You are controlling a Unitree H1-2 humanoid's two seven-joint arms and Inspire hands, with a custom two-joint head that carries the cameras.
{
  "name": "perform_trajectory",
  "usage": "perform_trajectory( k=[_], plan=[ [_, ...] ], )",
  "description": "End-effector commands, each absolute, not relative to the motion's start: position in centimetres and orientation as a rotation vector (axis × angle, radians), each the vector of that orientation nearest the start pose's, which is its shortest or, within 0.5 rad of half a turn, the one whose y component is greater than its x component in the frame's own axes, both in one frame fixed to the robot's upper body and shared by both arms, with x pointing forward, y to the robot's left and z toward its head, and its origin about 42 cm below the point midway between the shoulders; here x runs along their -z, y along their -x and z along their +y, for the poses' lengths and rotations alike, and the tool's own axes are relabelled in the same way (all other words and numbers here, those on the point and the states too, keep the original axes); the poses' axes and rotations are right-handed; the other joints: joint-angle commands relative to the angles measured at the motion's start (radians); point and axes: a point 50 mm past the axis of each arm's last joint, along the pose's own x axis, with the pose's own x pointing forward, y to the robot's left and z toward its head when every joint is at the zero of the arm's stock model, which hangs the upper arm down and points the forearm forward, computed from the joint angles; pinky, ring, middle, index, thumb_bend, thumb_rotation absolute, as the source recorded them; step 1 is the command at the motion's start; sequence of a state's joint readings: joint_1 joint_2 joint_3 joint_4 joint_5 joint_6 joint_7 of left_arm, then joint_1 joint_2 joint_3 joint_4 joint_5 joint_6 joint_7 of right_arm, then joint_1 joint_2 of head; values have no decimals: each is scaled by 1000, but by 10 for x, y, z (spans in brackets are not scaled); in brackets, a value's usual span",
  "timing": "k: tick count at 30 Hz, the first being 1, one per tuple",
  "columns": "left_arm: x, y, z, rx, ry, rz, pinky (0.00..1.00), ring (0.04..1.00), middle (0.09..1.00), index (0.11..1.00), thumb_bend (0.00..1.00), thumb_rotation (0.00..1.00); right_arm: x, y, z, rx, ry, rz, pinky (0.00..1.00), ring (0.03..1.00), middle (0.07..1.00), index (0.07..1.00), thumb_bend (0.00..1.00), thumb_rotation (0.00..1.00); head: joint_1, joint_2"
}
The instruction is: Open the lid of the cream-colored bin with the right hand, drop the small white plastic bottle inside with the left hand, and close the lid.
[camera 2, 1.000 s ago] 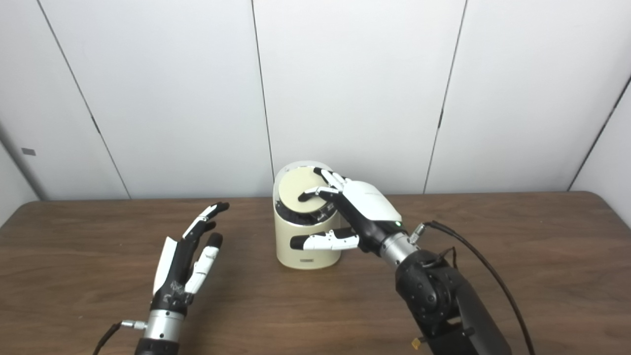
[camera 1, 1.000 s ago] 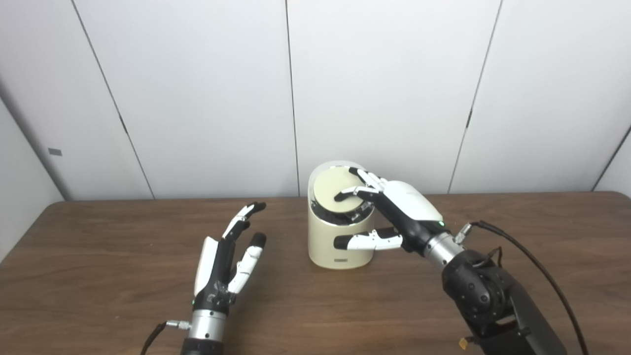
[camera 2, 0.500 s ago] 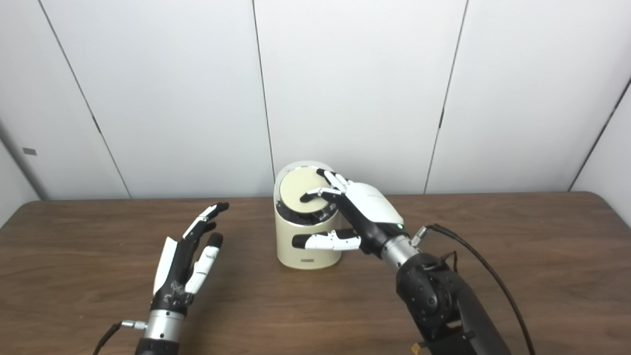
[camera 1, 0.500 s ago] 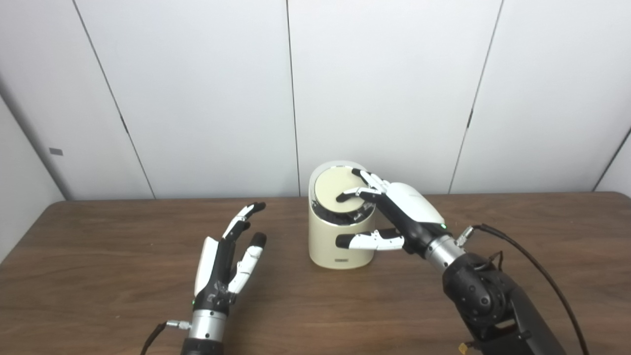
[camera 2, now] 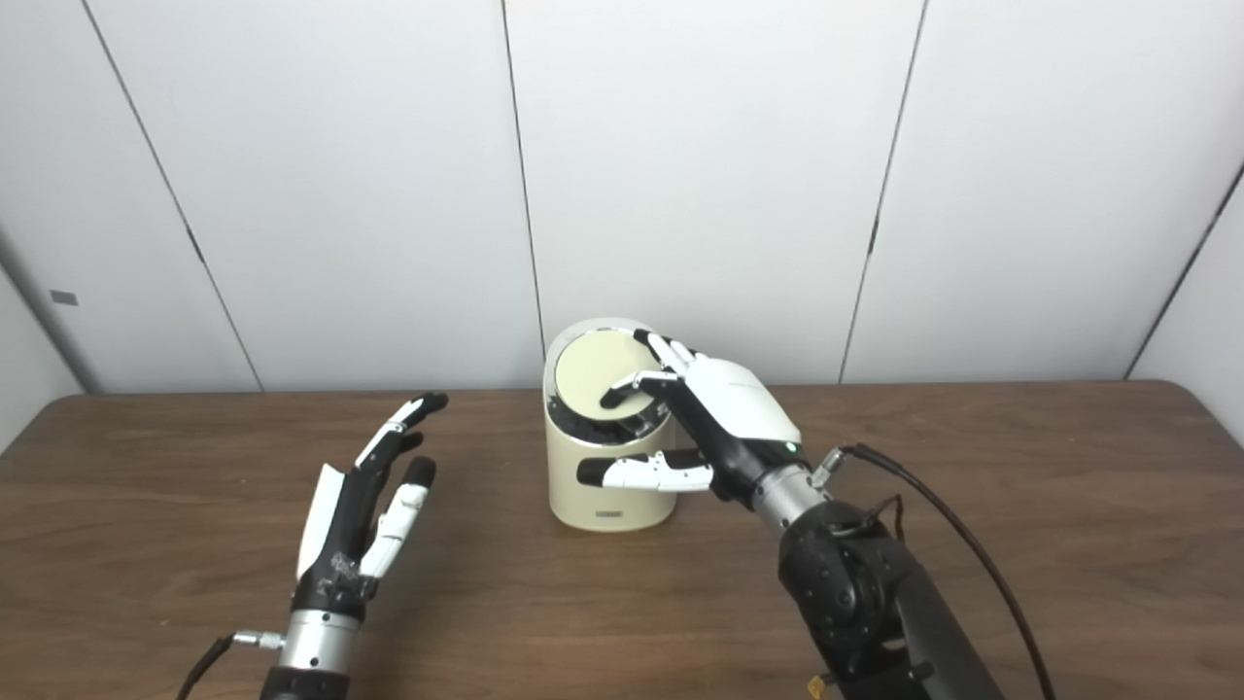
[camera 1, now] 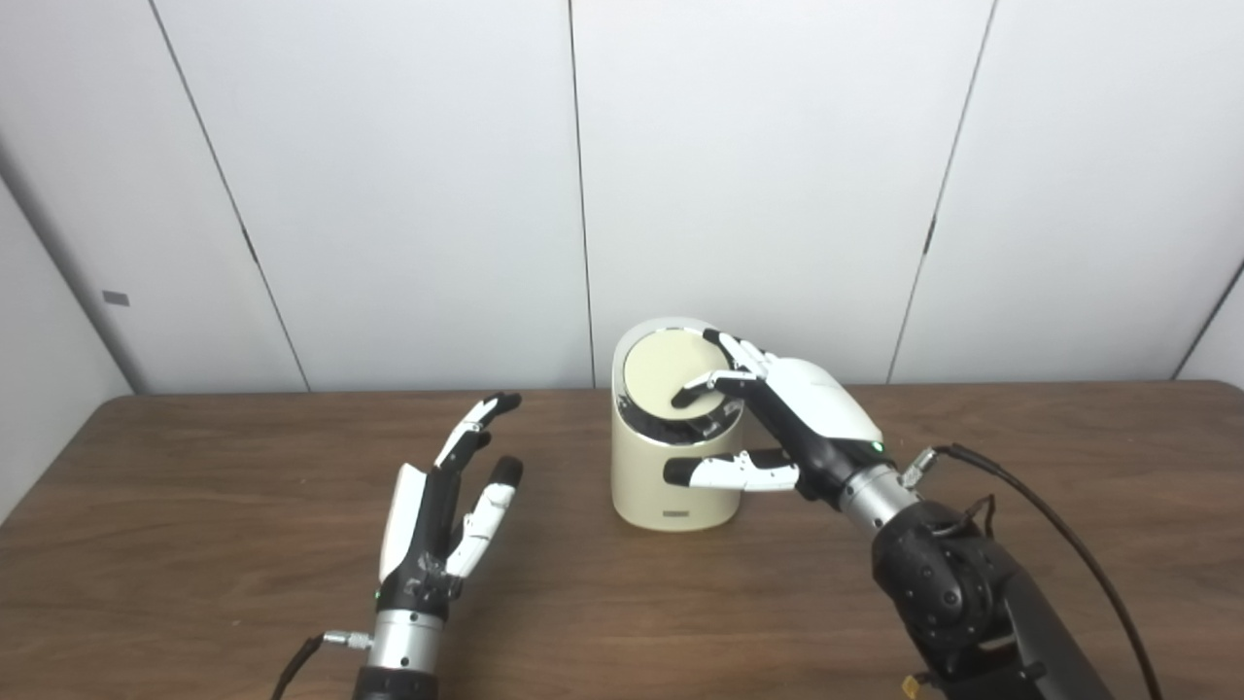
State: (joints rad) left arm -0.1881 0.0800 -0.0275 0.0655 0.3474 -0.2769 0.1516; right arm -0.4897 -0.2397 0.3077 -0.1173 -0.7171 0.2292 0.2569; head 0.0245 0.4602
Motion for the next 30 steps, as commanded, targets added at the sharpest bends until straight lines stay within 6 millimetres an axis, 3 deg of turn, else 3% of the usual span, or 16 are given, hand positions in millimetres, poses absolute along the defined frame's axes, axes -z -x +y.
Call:
perform_trajectory(
  k=[1,13,21,30],
  plan=[
    [-169,-343,215,-51,-389,-491,875,921,914,865,607,1000,-247,-397,-168,-285,1072,-278,1000,1000,1000,652,958,914,0,0],
    [-170,-343,215,-63,-400,-495,876,921,909,862,609,1000,-243,-395,-169,-263,986,-284,1000,1000,1000,670,978,894,6,2],
    [-170,-343,215,-64,-399,-492,880,921,908,860,607,1000,-247,-380,-167,-268,899,-313,1000,1000,1000,828,914,897,5,0],
    [-168,-345,215,-59,-402,-491,878,921,910,863,596,1000,-244,-377,-170,-265,897,-298,1000,1000,1000,863,902,897,4,-4]
  ],
)
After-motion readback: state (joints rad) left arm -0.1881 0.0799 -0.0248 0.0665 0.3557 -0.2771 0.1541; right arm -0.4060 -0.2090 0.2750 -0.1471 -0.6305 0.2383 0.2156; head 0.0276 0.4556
